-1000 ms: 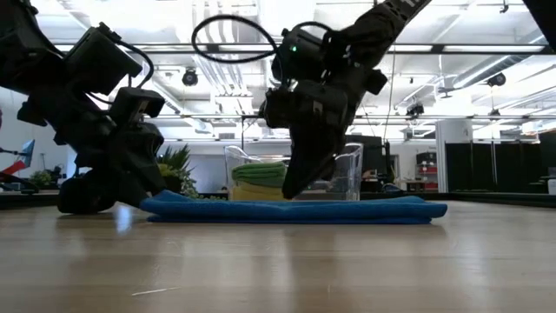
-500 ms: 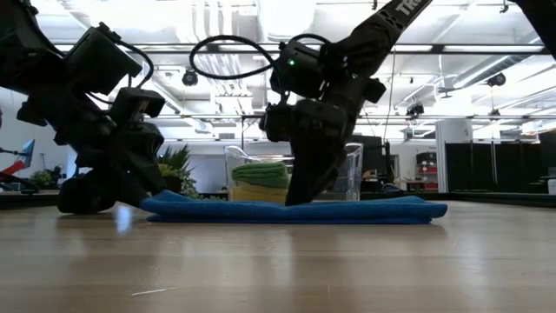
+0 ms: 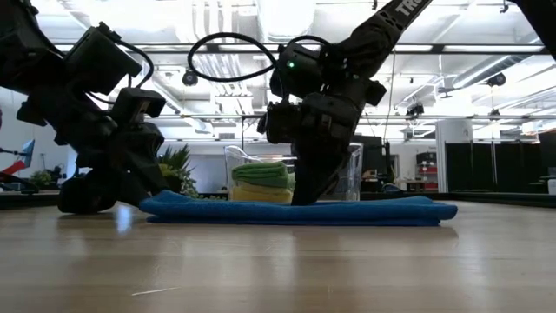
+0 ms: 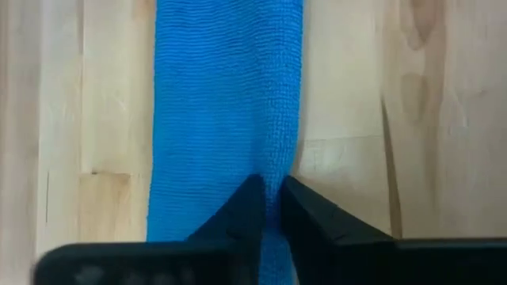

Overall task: Fold microfiber towels
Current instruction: Put the blue microfiber towel into the transparent bin

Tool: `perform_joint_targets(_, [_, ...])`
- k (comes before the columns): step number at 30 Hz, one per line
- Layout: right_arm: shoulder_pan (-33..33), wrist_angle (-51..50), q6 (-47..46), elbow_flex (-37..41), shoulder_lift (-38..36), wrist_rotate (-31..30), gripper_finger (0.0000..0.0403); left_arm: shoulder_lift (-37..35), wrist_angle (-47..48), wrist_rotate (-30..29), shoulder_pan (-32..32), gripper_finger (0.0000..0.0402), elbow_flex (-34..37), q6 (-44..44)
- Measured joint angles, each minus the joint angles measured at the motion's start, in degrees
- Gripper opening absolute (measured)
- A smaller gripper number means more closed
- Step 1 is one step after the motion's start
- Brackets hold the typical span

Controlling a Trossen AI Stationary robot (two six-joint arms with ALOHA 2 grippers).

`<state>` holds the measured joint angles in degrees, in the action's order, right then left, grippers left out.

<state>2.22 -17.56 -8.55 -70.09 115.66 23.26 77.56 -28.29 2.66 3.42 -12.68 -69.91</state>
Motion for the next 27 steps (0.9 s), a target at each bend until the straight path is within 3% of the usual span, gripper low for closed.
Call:
perform_joint_targets(5, [0.02, 0.01, 0.61, 0.03, -0.15, 1.16, 0.0012, 0.0, 0.0, -0.07, 0.0, 0.0118, -0.01, 0.03])
perform_joint_targets(27, [0.04, -2.08, -2.01, -1.69, -10.33, 1.26, 0.0009, 0.02, -1.03, -0.26, -0.07, 0.0118, 0.03, 0.4])
